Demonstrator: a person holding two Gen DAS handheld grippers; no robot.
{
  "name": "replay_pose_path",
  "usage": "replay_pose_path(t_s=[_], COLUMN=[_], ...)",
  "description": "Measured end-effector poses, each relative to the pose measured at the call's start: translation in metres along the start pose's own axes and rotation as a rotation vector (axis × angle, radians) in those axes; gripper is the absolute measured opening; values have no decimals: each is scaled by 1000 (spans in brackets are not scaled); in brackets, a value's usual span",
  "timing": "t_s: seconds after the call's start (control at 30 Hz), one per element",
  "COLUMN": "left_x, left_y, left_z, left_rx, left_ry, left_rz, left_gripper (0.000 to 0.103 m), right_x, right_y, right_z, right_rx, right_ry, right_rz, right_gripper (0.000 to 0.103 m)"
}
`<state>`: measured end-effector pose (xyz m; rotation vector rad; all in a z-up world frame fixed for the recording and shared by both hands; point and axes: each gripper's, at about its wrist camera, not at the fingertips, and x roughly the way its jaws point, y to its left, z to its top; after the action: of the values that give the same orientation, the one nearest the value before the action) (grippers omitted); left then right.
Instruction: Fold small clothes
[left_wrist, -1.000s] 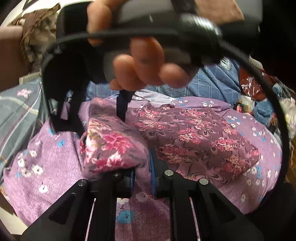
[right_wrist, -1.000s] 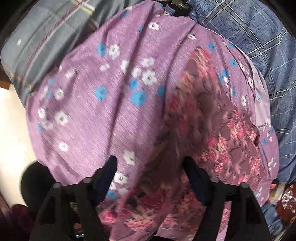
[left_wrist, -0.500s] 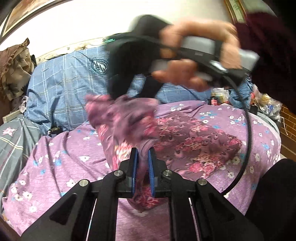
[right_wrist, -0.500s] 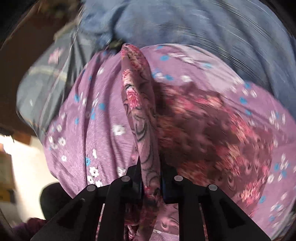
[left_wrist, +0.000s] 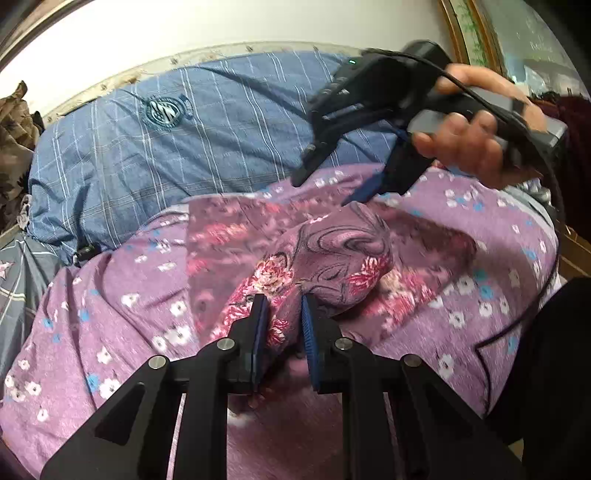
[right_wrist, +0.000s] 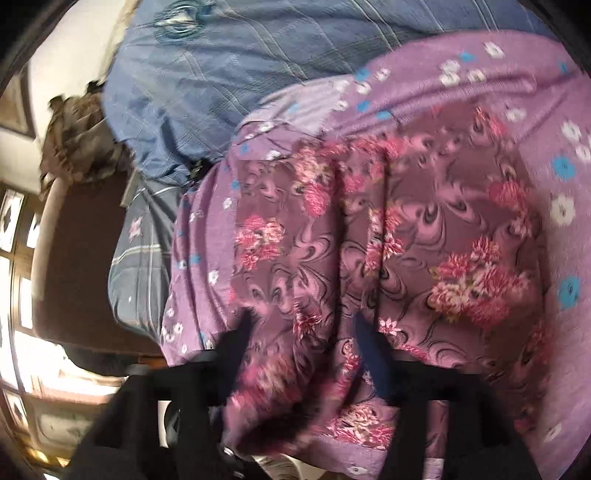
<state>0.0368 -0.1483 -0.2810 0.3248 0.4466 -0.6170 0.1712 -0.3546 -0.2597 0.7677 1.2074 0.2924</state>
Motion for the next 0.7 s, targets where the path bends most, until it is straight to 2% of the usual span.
replay_pose_path(t_s=[0.13, 0.23, 0.3, 0.4, 0.47, 0.53, 0.6, 0.63, 0.67, 0.7], left_x=[-15, -17, -21, -29, -31, -27, -19, -16, -10, -6], left_y=[-3, 1, 10, 29, 43, 56, 67, 69, 70, 70], left_z=[-3, -7, -5, 1, 3, 2, 1, 0, 0, -1], left_rx=[44, 36, 0, -60, -121, -168, -222, -232, -239, -241], left_ry=[-34, -25, -31, -77, -87, -65, -29, -17, 13, 29], left_rz=[1, -6, -25, -11, -9, 15, 3, -2, -6, -10], left_gripper=[21, 23, 23, 24, 33, 33, 33, 33, 33, 33], right_x=[5, 13, 22, 38, 42, 47, 55, 60, 65, 68], right_y=[-26, -43, -39, -28, -15, 10, 32, 37, 39, 40], right_z=[-3, -6, -4, 4, 9, 10, 9, 9, 9, 9], right_rx=[82, 156, 144, 128, 97, 9, -76, -104, -120, -122], right_ry=[-14, -8, -17, -25, -22, -5, -8, -8, -2, -6], right_rz=[-16, 57, 88, 35, 11, 7, -73, -134, -188, -215], right_gripper=[65, 65, 65, 65, 65, 56, 48, 32, 10, 10])
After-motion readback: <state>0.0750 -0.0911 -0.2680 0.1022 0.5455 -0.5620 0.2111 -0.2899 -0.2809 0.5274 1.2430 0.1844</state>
